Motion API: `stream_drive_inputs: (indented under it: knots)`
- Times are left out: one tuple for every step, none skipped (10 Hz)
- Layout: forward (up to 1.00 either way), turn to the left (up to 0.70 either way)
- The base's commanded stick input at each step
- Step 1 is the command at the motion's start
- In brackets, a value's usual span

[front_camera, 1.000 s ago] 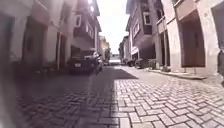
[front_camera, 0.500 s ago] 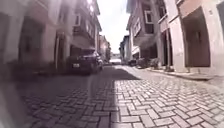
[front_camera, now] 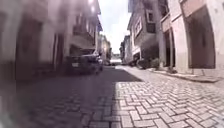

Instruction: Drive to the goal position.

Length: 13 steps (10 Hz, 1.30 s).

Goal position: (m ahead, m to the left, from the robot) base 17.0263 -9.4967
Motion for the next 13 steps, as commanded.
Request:
stream_drive_inputs:
  knots:
    - [0.50, 0.00]
    - [0.50, 0.00]
    - [0.50, 0.00]
    - [0.50, 0.00]
    - [0.50, 0.00]
    - [0.50, 0.00]
    - [0.50, 0.00]
    - [0.50, 0.00]
    - [0.50, 0.00]
    - [0.50, 0.00]
    - [0.50, 0.00]
    - [0.50, 0.00]
    - [0.50, 0.00]
